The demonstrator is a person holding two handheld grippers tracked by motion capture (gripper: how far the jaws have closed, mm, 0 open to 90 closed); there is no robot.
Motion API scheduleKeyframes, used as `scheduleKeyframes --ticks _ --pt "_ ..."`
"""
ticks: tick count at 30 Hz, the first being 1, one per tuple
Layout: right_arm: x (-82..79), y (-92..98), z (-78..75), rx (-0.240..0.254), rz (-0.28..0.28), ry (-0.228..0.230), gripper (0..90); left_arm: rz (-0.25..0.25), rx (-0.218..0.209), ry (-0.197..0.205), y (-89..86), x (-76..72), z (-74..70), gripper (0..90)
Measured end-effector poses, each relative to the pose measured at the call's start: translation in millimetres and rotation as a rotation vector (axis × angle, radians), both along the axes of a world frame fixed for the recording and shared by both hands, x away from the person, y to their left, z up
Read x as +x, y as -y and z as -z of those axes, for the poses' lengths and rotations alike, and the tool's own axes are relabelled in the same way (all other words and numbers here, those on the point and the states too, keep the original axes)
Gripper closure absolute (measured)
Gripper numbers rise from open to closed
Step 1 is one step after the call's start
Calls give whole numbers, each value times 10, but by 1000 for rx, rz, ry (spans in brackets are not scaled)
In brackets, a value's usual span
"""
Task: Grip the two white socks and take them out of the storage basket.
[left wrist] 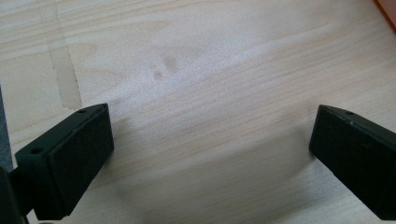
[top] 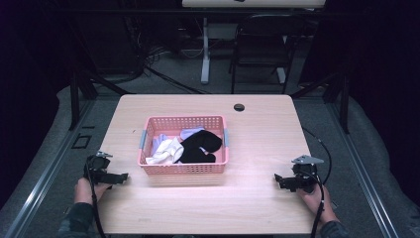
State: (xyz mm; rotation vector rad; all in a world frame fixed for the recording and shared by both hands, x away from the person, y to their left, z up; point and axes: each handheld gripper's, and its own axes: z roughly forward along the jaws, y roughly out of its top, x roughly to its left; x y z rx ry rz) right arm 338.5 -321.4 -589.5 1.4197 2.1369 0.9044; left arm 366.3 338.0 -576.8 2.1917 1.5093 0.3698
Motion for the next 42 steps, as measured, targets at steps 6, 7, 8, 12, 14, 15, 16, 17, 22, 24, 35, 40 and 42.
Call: scheduleKeyframes --ticks 6,7,8,12,14,15,16,17,22,24,35,40,42 --pt "0 0 0 0 0 0 0 0 0 1 0 -1 1 0" --pt "0 0 0 0 0 0 0 0 0 1 0 -1 1 0" --pt "-1 0 0 -3 1 0 0 -2 0 7 1 -2 5 0" --pt "0 0 0 0 0 0 0 0 0 1 0 -1 0 0" --pt "0 0 0 0 0 0 0 0 -1 7 0 -1 5 0" --pt "0 0 0 0 0 0 0 0 -1 7 0 -1 5 0" --pt "0 0 0 0 0 0 0 2 1 3 -1 -1 2 0" --pt "0 0 0 0 0 0 0 2 0 1 -1 -2 0 0" --pt "0 0 0 0 0 0 0 1 5 -5 5 4 -5 0" --pt "0 0 0 0 0 0 0 3 6 -9 3 9 -12 0" --pt "0 0 0 0 0 0 0 15 -12 8 36 -11 -239 7" --pt "0 0 0 0 0 0 0 25 -32 51 67 -22 -475 2" --pt "0 0 0 0 0 0 0 29 -36 68 77 -24 -565 2"
